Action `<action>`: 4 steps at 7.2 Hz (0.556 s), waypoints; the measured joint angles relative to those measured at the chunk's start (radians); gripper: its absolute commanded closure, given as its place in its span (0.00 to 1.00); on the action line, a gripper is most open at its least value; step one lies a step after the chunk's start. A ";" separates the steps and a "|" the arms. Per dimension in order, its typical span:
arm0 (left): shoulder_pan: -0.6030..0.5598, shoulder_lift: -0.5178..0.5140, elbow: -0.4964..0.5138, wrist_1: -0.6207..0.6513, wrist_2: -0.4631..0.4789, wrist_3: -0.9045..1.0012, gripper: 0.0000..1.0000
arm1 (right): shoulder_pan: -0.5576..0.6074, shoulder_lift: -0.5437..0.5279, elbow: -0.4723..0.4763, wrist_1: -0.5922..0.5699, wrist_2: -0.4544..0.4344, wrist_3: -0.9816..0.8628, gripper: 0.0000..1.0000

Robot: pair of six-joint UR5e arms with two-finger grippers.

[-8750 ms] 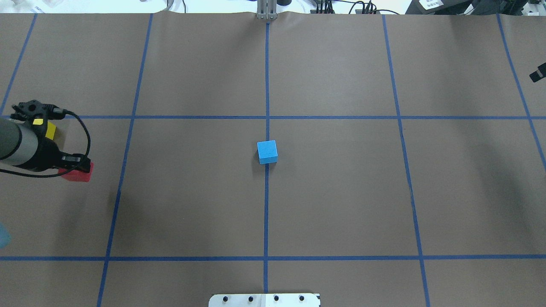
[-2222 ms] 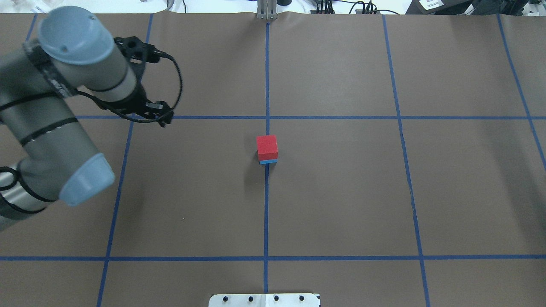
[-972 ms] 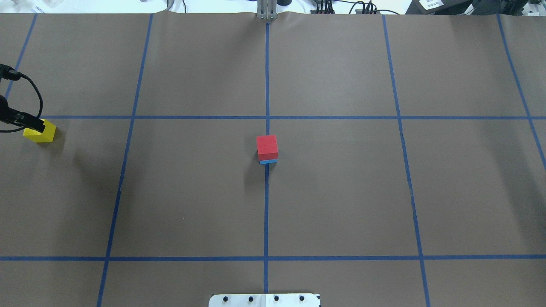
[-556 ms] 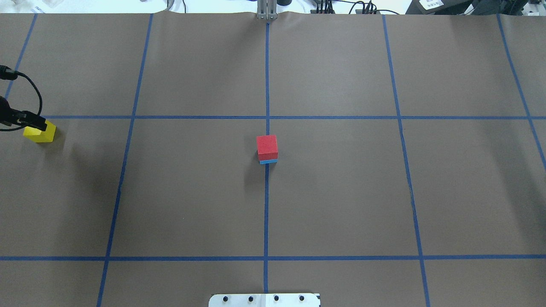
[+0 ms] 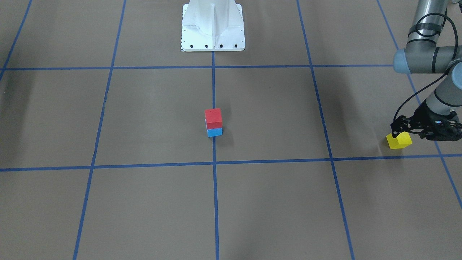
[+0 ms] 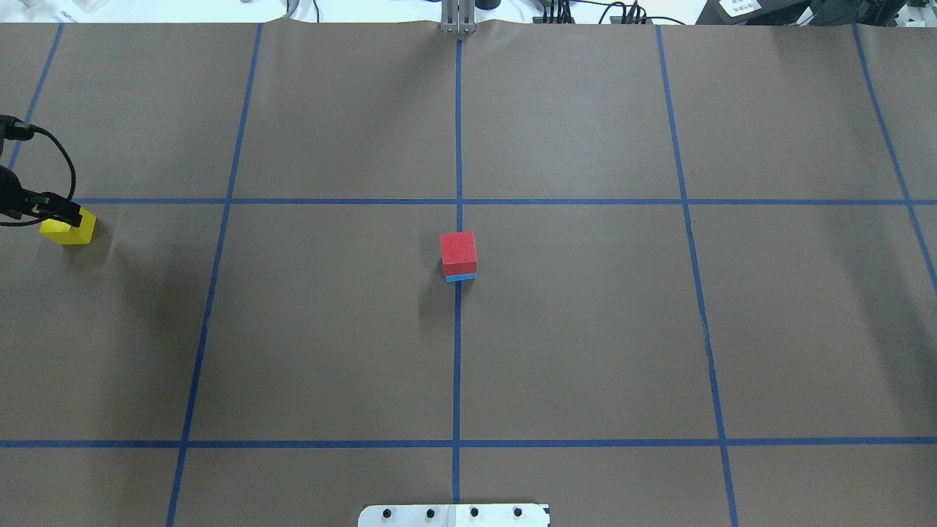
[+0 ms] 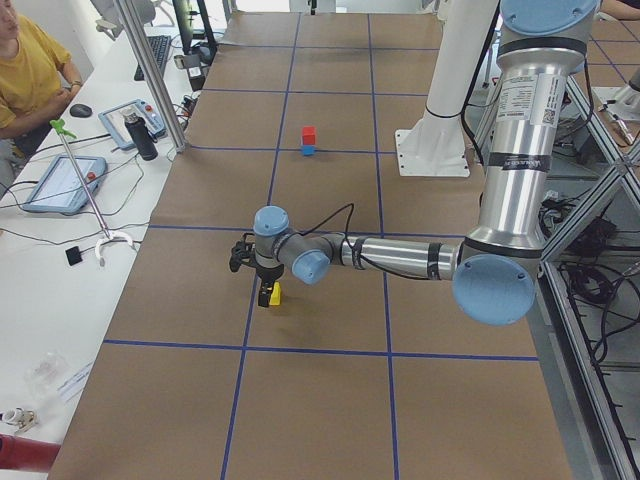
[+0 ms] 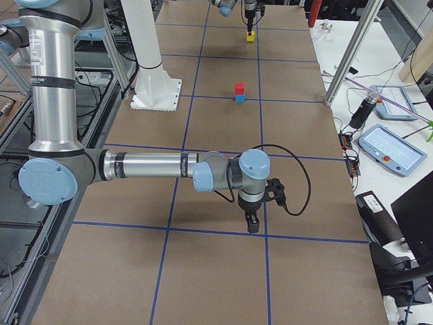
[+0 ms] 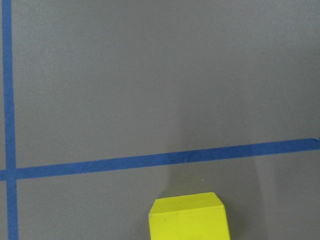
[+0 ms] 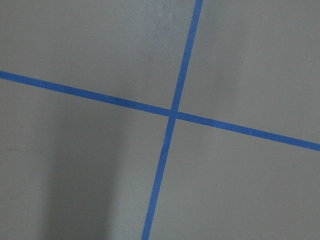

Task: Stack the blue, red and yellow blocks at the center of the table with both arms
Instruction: 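Lower the left gripper onto the yellow block and grasp it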

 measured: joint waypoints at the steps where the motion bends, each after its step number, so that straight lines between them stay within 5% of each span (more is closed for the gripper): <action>1: 0.005 -0.002 0.001 -0.003 0.000 -0.008 0.01 | -0.001 0.000 0.000 0.000 0.000 0.000 0.01; 3: 0.052 -0.004 0.014 -0.048 0.001 -0.070 0.02 | -0.001 0.001 0.002 0.000 0.000 0.000 0.01; 4: 0.067 -0.005 0.024 -0.069 0.002 -0.083 0.19 | -0.001 0.001 0.001 0.000 -0.001 0.000 0.01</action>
